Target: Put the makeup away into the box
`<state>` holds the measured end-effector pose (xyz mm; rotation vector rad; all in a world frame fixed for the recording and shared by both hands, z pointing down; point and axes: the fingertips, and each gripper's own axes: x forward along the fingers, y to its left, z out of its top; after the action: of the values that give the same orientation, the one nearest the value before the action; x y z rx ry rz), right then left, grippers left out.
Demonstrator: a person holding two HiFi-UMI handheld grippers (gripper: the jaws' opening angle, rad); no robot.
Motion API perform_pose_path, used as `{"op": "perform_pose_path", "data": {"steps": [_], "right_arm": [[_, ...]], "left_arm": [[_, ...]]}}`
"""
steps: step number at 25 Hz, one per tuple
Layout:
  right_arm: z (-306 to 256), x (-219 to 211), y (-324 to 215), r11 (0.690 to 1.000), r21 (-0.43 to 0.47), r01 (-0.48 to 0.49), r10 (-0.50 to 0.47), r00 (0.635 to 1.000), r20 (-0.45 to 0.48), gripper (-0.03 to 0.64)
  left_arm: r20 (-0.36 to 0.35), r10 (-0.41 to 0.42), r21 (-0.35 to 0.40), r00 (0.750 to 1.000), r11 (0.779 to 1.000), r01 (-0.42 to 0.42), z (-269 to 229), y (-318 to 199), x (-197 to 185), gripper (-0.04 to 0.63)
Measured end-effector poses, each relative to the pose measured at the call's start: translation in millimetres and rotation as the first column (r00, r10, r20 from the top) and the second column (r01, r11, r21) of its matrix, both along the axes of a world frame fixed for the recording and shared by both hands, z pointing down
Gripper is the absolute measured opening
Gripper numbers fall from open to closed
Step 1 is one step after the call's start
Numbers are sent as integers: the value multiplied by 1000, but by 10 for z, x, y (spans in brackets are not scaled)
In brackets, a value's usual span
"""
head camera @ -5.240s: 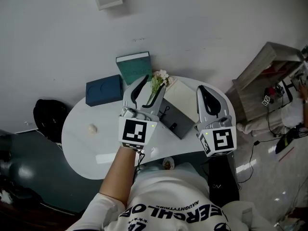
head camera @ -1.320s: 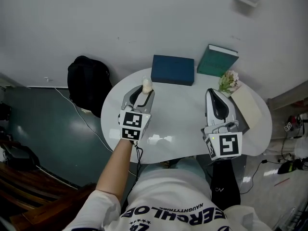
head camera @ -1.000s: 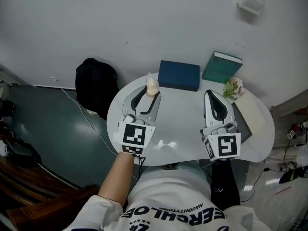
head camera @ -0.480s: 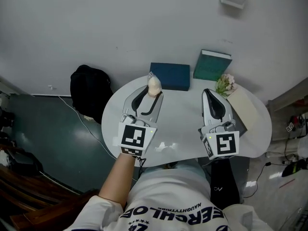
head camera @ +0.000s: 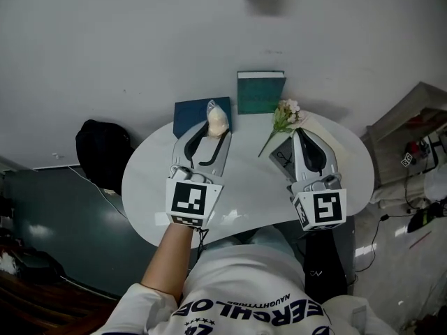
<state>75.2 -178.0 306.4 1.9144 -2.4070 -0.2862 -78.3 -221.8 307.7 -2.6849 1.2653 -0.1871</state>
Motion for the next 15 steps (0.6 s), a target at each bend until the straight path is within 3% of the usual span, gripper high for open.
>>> {"op": "perform_pose_path", "data": {"steps": [15], "right_arm": [[10, 1813, 536, 985, 11, -172, 171, 985, 18, 29]], "left_arm": [[13, 193, -1, 981, 981, -193, 37, 351, 1895, 166]]}}
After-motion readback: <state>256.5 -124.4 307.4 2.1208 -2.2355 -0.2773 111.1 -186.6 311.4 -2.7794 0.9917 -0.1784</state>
